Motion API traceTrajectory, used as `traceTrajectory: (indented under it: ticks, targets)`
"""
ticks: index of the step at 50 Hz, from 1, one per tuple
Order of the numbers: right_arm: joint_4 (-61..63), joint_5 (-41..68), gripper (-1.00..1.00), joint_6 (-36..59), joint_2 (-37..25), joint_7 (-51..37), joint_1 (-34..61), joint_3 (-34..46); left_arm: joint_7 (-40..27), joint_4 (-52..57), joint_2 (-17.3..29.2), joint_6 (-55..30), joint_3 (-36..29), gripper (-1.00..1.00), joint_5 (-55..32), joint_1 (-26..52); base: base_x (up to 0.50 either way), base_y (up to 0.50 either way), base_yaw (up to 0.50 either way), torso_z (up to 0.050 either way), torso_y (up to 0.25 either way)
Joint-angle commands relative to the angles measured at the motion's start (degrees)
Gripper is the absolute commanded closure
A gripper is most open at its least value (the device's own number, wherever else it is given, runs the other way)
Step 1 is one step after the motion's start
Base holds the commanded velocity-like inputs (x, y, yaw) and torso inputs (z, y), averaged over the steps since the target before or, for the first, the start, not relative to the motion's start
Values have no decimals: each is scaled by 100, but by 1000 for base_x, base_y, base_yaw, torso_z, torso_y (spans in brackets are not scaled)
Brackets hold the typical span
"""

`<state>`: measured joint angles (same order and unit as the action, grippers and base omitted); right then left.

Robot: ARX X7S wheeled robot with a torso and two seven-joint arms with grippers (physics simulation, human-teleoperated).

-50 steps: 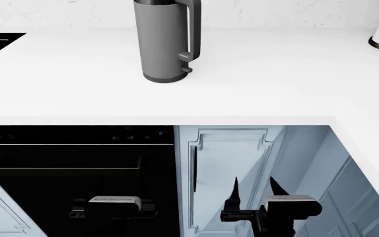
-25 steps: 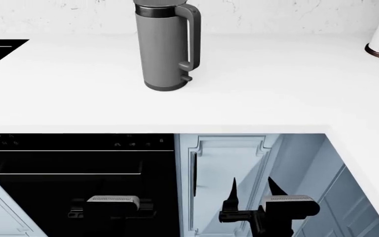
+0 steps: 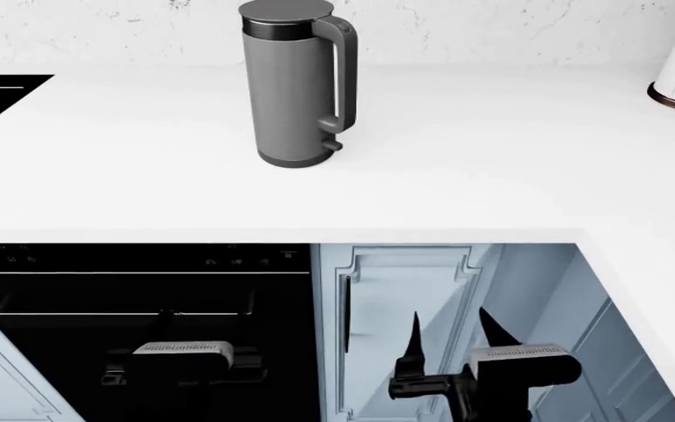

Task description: Press down the lever to turn on the electric kettle.

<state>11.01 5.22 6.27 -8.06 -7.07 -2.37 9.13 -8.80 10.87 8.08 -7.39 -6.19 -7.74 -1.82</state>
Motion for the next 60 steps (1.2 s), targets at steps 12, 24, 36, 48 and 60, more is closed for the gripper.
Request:
traceTrajectory:
  ticks: [12,24,36,48,60]
  targets:
    - [3335,79,-100,1209,-460,-153,-576,103,-404,3304,443,-1282,152,-100,-266,-474,0,0,0,0,0]
    - [3271,197,-100,1087,-375,-171,-381,191,-261,3253,581,-192,44,-100,-109,-748,0,0,0,0,0]
    - [3195,269,-100,875,-431,-201,-541,166,-292,3189,598,29,-28,-100,-41,-827,0,0,0,0,0]
    - [3224,306,-100,745,-499,-249,-654,137,-324,3209,638,95,-36,-100,-77,-858,417,0,0,0,0]
    - [3193,314,-100,723,-517,-294,-617,190,-358,3222,673,172,-65,-100,-73,-898,500,0,0,0,0]
